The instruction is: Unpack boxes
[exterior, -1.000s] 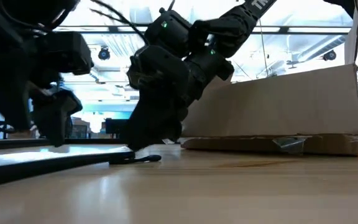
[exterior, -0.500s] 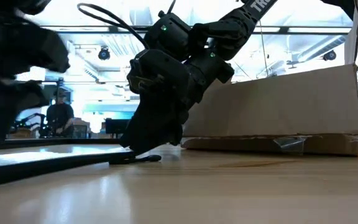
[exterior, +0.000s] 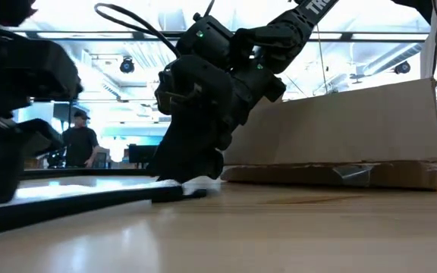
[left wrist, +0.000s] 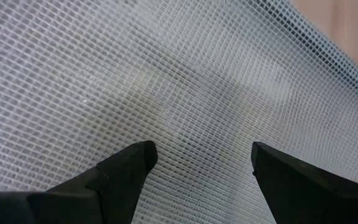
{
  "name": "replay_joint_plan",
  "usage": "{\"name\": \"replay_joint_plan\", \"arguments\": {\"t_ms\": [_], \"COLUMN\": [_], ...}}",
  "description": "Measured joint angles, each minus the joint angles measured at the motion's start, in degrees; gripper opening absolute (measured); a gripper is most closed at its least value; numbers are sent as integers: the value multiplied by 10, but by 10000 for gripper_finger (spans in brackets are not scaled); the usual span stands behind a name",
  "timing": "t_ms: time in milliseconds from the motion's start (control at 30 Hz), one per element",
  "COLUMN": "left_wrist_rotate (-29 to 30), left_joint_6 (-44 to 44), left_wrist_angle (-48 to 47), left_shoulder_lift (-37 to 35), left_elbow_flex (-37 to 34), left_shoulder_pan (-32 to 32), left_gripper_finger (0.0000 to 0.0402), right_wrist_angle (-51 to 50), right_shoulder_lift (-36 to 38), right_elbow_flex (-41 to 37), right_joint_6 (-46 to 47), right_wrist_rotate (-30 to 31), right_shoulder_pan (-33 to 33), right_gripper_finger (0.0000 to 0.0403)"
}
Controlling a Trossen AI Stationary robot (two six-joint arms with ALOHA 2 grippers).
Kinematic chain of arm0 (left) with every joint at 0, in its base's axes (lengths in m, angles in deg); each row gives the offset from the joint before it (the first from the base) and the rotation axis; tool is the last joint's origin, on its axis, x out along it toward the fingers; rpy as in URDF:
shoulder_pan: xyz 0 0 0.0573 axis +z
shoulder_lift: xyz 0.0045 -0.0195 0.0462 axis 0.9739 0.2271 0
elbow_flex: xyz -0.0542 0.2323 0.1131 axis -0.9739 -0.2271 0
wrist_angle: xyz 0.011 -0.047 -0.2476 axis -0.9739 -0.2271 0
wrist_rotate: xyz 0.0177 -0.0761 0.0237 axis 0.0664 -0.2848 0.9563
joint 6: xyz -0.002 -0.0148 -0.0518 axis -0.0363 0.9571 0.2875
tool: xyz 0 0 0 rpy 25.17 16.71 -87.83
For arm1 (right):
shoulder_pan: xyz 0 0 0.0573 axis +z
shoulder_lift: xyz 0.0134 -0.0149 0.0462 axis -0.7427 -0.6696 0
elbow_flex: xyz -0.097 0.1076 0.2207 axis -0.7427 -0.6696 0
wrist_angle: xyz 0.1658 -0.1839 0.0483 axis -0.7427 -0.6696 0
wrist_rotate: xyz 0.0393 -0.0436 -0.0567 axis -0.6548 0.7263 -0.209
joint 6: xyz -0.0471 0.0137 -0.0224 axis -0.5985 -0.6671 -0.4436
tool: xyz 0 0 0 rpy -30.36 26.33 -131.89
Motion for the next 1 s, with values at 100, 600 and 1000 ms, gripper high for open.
{"name": "replay_joint_plan", "arguments": {"t_ms": [100,600,1000], "left_wrist_rotate": [0,95,105], "left_joint_6": [-26,-109,-116], "left_wrist_angle": [11,-4,-4], "left_shoulder_lift": [21,35,35], "left_elbow_flex": [6,38,38], "left_shoulder_pan": [13,63,68], "left_gripper_finger": [276,276,276], "right_wrist_angle": [-2,-8,0], "right_shoulder_lift": [0,-1,-1], "right_elbow_flex": [0,0,0], "right_joint_6": [7,13,-13], "right_wrist_rotate": [-7,-82,-81], "right_shoulder_pan": [1,9,11], "right_gripper_finger": [181,157,10]}}
